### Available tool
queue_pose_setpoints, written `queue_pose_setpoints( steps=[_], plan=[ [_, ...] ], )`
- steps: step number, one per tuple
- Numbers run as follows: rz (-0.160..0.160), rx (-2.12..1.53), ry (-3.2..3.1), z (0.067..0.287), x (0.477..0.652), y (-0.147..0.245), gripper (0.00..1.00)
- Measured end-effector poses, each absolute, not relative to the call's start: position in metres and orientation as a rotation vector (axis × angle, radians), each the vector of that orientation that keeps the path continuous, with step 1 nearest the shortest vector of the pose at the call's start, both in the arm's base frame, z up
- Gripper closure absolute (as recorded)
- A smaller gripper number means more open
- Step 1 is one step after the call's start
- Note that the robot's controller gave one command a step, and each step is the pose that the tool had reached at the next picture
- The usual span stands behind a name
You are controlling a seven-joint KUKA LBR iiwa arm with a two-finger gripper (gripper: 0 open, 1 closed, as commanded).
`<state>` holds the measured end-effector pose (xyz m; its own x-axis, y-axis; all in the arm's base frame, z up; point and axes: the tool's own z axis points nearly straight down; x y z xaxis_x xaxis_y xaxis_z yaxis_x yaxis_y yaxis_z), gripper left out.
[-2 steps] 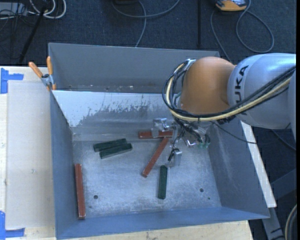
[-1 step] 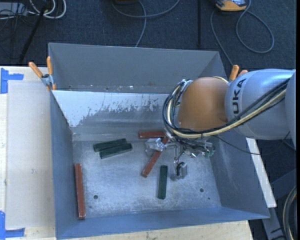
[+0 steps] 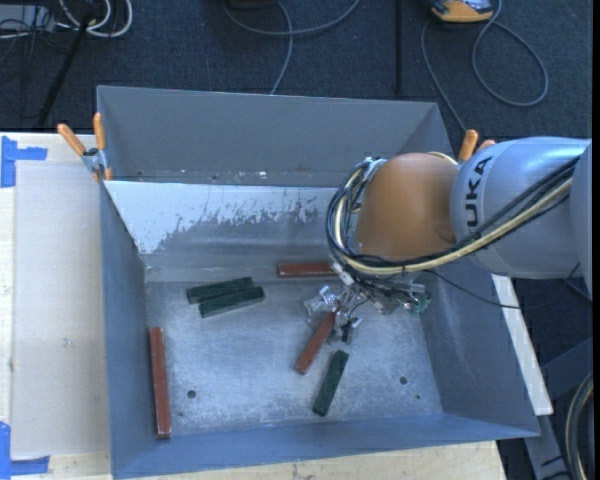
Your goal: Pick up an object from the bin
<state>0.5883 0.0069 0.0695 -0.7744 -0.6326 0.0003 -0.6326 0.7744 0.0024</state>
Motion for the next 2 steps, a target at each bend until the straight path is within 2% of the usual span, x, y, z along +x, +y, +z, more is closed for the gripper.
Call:
queue_pose_setpoints(
  steps=[1,2],
  plan=[
    [0.003,1.107,-2.952,0.2076,0.609,0.0275,1.0],
    [-0.002,1.101,-2.944,0.2024,0.6068,0.0269,0.0]
  ],
)
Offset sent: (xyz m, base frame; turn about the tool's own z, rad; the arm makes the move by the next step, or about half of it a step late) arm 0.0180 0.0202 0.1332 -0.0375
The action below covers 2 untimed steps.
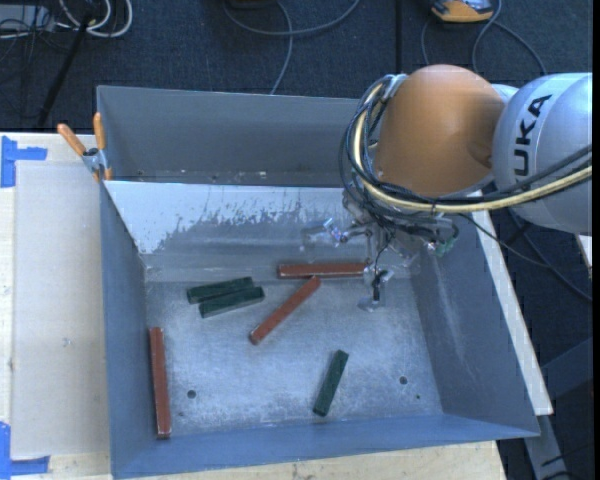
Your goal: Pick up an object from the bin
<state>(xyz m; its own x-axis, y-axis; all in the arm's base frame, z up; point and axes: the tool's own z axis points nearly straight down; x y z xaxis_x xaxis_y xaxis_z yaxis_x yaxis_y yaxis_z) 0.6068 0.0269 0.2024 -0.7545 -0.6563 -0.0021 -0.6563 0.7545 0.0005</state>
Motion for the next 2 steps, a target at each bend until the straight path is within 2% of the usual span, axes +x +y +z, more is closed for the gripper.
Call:
queue_pose_setpoints(
  steps=[1,2],
  plan=[
    [0.005,-0.779,3.047,0.147,0.619,0.078,0.0],
    [0.002,-1.073,2.952,0.069,0.608,0.098,0.0]
  ],
)
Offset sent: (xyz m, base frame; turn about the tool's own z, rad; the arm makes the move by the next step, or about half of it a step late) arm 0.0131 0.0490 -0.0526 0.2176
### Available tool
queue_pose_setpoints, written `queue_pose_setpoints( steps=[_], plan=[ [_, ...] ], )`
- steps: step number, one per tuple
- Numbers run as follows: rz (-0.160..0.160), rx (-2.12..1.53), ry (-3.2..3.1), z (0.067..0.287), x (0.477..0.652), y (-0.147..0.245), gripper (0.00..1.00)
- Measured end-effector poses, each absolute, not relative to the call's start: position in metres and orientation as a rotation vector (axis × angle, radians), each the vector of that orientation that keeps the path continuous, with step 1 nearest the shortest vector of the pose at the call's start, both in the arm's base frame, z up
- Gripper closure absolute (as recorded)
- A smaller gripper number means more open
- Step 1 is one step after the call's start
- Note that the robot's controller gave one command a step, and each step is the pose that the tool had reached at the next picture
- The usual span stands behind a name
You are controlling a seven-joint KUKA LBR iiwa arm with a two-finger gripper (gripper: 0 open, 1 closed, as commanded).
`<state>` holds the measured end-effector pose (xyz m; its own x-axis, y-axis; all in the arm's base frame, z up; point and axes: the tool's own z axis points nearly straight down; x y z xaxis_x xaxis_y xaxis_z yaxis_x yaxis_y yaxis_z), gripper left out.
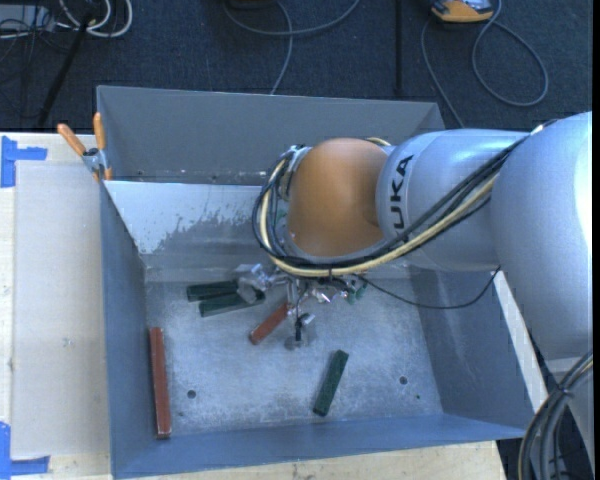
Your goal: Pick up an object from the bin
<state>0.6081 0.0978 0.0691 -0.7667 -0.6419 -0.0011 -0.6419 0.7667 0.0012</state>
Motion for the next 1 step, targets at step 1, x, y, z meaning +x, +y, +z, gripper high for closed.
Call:
queue_pose_setpoints(
  steps=[1],
  plan=[
    [0.002,-1.067,2.951,0.0723,0.6098,0.0974,1.0]
  ],
)
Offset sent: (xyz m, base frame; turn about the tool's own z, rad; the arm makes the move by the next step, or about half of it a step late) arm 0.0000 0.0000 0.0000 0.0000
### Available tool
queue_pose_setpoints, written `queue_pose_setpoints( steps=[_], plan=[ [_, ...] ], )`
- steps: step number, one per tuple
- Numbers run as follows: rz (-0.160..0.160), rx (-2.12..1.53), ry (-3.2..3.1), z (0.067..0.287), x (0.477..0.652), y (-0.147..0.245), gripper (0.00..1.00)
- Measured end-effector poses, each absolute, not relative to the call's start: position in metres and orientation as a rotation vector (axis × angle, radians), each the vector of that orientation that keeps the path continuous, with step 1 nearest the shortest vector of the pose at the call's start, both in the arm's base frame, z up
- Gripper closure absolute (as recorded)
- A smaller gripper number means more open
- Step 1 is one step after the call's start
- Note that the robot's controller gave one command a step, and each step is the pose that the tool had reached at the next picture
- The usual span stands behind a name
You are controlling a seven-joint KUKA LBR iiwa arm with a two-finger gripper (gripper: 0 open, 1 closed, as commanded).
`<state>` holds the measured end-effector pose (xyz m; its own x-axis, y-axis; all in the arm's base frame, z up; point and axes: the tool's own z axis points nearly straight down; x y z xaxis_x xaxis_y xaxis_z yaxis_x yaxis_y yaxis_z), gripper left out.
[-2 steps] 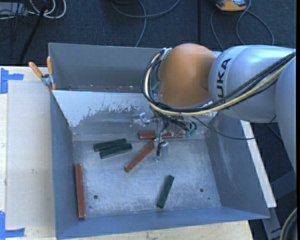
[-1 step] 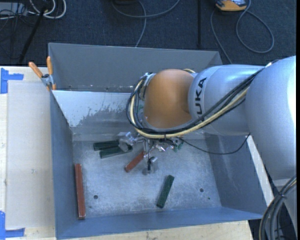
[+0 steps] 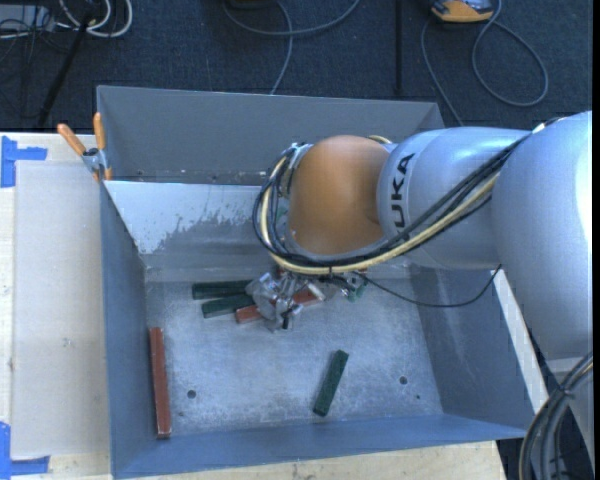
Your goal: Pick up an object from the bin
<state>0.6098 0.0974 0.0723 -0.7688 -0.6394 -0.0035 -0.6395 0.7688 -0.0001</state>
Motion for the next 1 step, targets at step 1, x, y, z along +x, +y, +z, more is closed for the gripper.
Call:
queue_pose_setpoints(
  steps=[1],
  plan=[
    [0.001,-1.066,2.953,0.0706,0.6092,0.0967,0.0]
  ],
)
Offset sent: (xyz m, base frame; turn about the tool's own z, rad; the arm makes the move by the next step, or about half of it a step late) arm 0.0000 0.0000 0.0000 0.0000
